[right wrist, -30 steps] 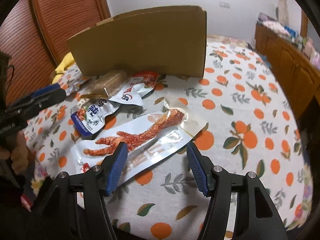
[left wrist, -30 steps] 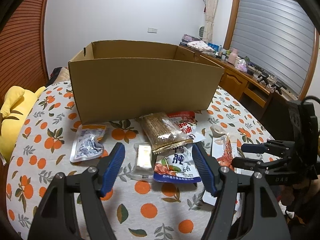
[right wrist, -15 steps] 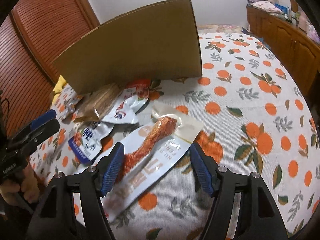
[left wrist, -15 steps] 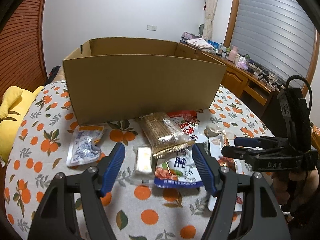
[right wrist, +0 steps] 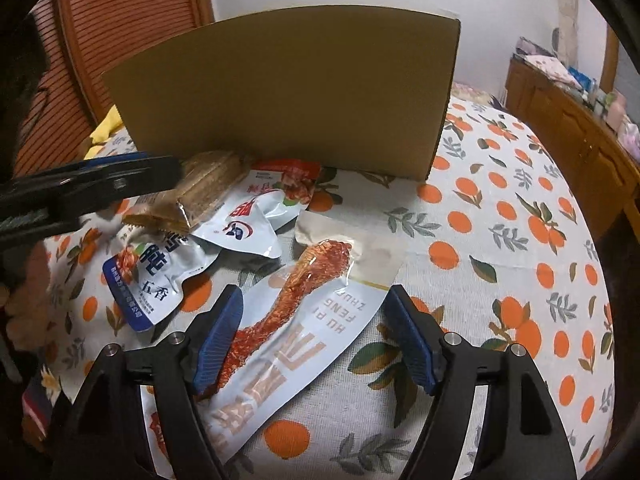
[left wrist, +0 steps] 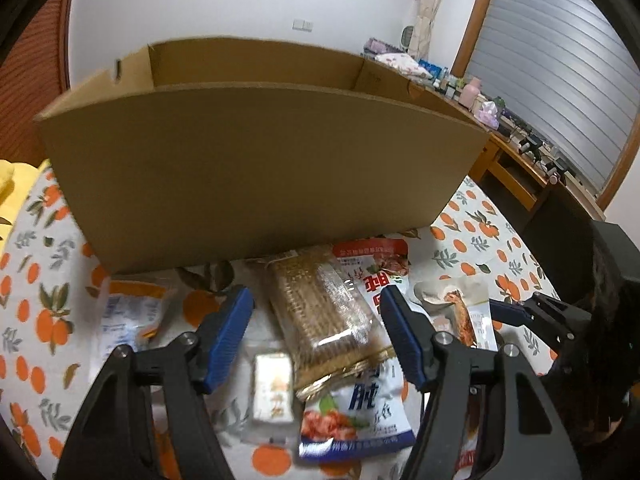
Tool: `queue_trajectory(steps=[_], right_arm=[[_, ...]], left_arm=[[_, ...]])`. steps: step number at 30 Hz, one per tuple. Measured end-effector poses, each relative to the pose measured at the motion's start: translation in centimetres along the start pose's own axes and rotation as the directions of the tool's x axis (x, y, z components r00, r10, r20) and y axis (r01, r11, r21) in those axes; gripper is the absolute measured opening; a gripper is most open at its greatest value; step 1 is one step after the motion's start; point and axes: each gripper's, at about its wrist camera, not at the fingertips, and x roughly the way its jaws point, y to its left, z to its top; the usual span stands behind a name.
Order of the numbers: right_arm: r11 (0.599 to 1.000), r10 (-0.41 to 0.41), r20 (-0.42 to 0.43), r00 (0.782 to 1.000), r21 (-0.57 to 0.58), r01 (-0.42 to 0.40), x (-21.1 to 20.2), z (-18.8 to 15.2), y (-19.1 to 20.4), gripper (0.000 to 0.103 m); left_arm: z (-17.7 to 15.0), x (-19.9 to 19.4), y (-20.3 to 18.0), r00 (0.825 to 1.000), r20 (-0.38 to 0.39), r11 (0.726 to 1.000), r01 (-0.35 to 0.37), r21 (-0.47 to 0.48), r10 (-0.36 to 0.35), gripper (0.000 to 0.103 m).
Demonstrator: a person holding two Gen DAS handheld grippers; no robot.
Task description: Organize snacks
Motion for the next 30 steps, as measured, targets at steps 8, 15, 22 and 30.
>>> queue_trajectory(steps=[8,15,22,30], right_arm=[[1.000,0.014,0.006,1.000,-0.025,-0.014,-0.1,0.1,0.2,0.073],[1.000,0.021,0.010,1.000,-0.024,-0.020,-0.2,-0.1,0.2,0.071],[1.000,0.004,0.014,1.000,-0.017,-0.004,-0.2,-0.1,0.7,0.072],[0.999,-0.013,0.008,1.000,-0.043,0.013,0.2,0.1,1.3,0.074]], left_arm=[[0.4,2.2,0.0,0.998,-0.068,1.000,-0.008,0.004,0.008,0.066],[0.5,2.5,0.4,0.996,-0.089,1.000,0.010,0.018,-0.008,0.050],[0.3,1.6,0.9,0.996,-0.088,0.998,0.019,0.061,-0.013,0.042],[-0.4,0.3,1.3,0.998,-0.066,0.998,0.024,0.063,-0.020,0.040]])
